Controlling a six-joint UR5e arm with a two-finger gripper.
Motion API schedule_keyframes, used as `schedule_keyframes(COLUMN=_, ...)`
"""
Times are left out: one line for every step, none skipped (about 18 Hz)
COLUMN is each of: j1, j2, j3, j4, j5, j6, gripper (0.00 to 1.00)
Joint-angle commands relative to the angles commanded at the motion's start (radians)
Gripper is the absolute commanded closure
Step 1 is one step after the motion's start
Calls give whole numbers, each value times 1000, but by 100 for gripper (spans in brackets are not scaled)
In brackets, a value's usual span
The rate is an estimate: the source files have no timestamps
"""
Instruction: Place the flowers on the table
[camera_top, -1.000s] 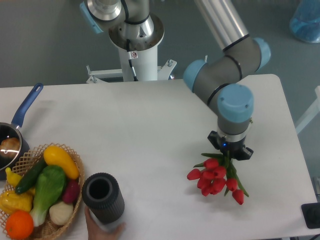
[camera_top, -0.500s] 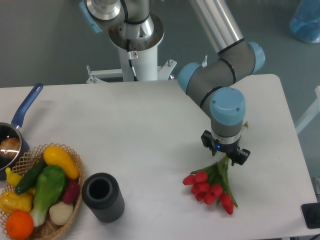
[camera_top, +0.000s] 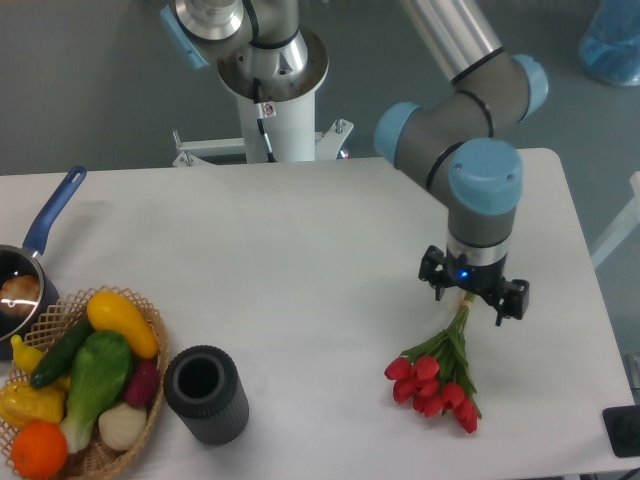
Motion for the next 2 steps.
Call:
schedule_keyframes(j1=14, j2=5, j3=0, j4=0, j5=-18, j6=11, gripper=0)
schedule_keyframes(j1=23, j2=6, j3=0, j4=0, j5=-34, j6=34, gripper=0)
